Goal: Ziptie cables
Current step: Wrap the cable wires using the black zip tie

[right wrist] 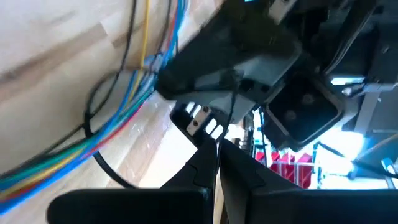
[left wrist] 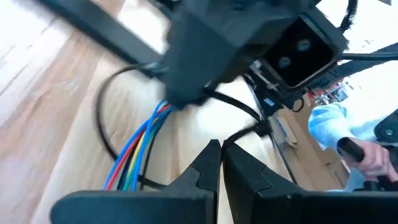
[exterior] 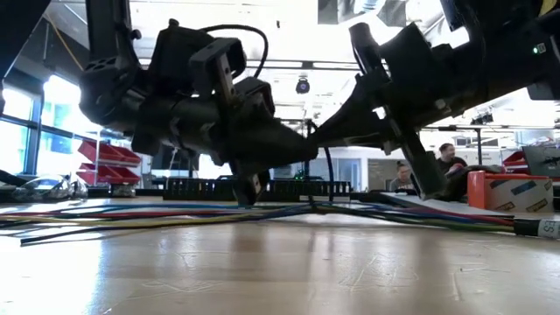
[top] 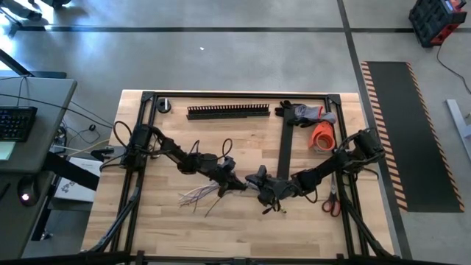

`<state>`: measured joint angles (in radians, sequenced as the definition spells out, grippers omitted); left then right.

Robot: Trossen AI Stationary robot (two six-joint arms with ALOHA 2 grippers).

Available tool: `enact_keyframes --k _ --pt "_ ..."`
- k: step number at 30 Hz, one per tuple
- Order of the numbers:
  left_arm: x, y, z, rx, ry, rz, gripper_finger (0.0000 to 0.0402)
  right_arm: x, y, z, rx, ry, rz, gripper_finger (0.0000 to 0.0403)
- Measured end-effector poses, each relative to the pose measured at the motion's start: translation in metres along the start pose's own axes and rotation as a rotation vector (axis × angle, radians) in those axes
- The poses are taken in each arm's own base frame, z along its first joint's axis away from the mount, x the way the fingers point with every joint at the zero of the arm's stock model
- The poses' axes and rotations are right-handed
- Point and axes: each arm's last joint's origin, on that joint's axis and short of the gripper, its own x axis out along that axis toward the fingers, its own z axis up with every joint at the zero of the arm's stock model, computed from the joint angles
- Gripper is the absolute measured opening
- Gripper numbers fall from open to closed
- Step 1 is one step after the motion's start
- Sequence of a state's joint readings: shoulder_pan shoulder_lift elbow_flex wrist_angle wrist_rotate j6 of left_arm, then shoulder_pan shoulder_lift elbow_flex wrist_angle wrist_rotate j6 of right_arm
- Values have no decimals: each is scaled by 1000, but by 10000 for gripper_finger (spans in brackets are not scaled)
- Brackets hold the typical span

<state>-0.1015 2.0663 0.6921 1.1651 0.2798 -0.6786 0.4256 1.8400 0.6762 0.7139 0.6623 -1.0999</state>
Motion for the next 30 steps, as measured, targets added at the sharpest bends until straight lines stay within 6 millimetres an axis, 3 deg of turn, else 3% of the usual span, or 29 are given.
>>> enact_keyframes --k 9,23,30 --pt "0 -11 -4 115 -14 -73 7 1 1 -2 83 0 22 0" --pt "-8 -10 -9 184 -53 -42 116 1 2 -2 101 4 24 0" --pt "-12 -10 -9 220 -110 -16 100 1 1 -2 102 2 20 0"
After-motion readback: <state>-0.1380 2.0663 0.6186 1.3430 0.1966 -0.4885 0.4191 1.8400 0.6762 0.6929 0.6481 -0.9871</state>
